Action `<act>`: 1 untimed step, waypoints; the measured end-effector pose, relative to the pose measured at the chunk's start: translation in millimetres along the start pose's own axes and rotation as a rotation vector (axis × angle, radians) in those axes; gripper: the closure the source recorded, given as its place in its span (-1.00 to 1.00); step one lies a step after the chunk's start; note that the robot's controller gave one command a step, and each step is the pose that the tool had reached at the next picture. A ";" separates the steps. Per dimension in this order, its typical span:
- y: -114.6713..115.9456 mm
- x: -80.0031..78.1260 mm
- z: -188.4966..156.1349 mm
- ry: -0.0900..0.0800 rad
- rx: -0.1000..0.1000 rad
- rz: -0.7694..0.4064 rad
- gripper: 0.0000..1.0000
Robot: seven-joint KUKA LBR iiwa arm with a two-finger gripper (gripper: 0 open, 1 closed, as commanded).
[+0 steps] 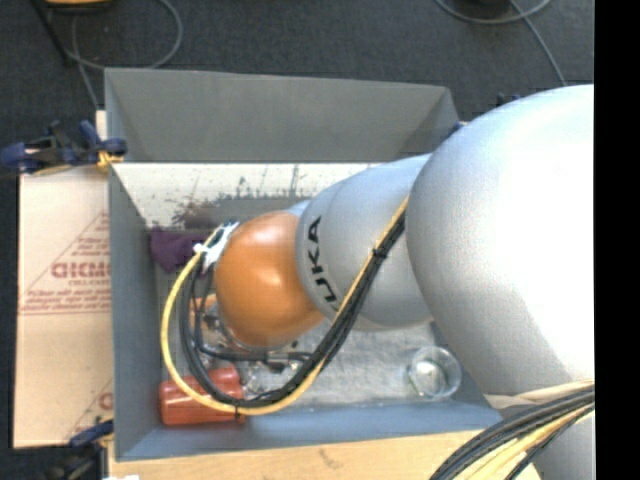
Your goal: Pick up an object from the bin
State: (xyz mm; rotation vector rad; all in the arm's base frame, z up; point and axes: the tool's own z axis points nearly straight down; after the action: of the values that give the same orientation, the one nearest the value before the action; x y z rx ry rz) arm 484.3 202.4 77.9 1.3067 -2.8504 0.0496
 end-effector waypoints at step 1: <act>0.0 0.0 0.0 0.000 0.000 0.001 1.00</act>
Offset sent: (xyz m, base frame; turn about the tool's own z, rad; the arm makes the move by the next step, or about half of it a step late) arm 0.0150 -0.0384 -0.0079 0.0061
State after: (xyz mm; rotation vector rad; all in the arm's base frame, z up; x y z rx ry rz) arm 484.3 202.3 77.9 1.3052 -2.8509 0.0493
